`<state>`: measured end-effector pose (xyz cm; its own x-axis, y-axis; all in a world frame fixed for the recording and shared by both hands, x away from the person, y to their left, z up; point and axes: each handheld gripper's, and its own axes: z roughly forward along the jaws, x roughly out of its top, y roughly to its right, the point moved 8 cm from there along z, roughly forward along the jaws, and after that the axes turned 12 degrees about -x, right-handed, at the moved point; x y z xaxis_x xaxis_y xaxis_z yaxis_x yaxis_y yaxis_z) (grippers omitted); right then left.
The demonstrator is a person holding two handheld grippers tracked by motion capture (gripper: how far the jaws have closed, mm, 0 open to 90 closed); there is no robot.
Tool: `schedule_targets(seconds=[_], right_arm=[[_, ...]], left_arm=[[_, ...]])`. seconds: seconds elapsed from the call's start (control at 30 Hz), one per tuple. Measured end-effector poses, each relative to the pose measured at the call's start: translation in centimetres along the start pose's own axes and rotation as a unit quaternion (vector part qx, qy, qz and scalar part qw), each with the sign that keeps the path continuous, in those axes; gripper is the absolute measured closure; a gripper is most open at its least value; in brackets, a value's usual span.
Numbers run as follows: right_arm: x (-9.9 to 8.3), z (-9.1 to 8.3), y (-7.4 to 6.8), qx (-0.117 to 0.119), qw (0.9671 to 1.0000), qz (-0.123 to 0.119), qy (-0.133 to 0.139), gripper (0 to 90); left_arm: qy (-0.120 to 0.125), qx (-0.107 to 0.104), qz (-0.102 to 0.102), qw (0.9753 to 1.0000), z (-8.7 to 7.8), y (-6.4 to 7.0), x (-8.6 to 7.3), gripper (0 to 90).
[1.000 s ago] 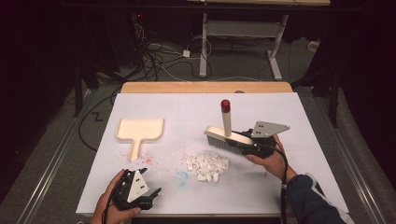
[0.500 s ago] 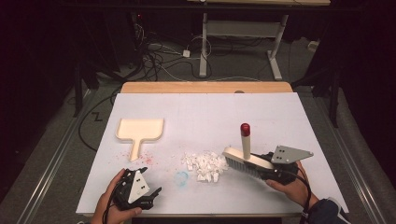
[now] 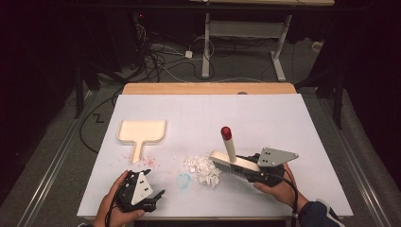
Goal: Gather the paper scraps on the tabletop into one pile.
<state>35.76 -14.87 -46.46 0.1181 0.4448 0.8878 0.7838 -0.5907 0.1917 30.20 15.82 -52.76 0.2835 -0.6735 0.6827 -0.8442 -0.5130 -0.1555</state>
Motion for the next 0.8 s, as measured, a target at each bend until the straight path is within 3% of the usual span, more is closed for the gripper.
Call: schedule_targets(seconds=[0.3,0.43,0.5,0.57,0.67,0.8], right_arm=[[-0.8,-3.3,2.2,-0.029,0.9992,0.026,0.002,68.0],[-2.6,-3.4,4.0,-0.078,0.9965,0.018,-0.024,68.0],[-3.1,-3.3,4.5,-0.08,0.9958,0.034,-0.027,67.9],[-3.7,-3.1,5.0,-0.094,0.9942,0.027,-0.044,67.6],[-4.1,-2.9,4.7,-0.075,0.9946,0.031,-0.064,67.7],[-4.0,-2.7,4.4,-0.069,0.9936,0.031,-0.084,67.1]], left_arm=[[0.003,0.004,-0.001,1.0,-0.3,0.0,0.0,19.6],[0.001,0.003,0.0,1.0,-0.2,0.0,0.0,19.6],[0.003,0.004,0.0,1.0,-0.2,0.0,0.0,19.6],[0.002,0.006,0.001,1.0,-0.3,0.0,0.0,19.6],[0.003,0.008,0.001,1.0,-0.4,-0.1,0.0,19.6],[0.002,0.009,0.001,1.0,-0.4,0.0,0.0,19.6]])
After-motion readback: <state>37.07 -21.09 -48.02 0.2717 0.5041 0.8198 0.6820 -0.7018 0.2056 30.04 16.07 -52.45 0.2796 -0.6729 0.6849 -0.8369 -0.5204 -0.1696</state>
